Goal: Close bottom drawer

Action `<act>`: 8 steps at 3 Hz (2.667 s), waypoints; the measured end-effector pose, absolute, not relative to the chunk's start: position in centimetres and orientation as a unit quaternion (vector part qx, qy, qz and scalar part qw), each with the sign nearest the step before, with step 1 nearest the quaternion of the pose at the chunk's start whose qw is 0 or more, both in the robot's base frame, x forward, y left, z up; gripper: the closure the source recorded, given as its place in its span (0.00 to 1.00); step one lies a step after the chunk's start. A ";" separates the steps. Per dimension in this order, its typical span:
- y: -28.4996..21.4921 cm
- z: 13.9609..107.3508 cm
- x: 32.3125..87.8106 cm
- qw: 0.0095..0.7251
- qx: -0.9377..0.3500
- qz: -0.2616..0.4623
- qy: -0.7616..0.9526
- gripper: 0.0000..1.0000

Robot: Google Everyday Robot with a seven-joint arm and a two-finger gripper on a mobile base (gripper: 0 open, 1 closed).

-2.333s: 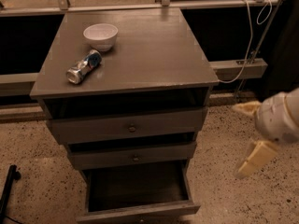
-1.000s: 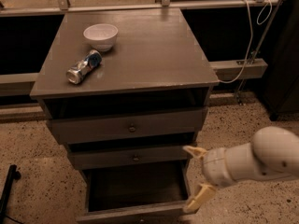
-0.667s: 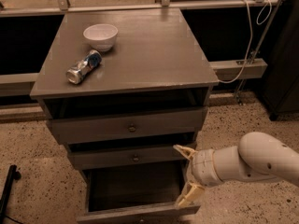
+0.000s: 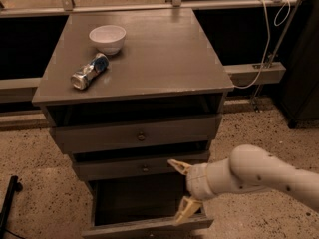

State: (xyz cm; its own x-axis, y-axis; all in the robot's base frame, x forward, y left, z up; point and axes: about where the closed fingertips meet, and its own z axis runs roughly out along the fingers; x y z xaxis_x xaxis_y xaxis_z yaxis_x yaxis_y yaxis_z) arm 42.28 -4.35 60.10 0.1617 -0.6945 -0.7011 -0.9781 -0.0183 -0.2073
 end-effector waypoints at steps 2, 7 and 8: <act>0.8 53.3 42.0 0.321 -0.747 0.201 0.547 0.00; -2.4 27.4 41.9 0.297 -0.694 0.267 0.599 0.43; -3.3 24.5 41.1 0.305 -0.686 0.274 0.601 0.66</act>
Offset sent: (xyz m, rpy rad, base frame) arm -0.0037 0.0413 -0.0595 -0.0450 -0.0481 0.1430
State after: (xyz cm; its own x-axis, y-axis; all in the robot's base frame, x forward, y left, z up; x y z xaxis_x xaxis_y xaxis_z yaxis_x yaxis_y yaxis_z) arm 41.07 -3.29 24.54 0.1280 -0.6569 -0.7431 -0.9917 -0.0920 -0.0895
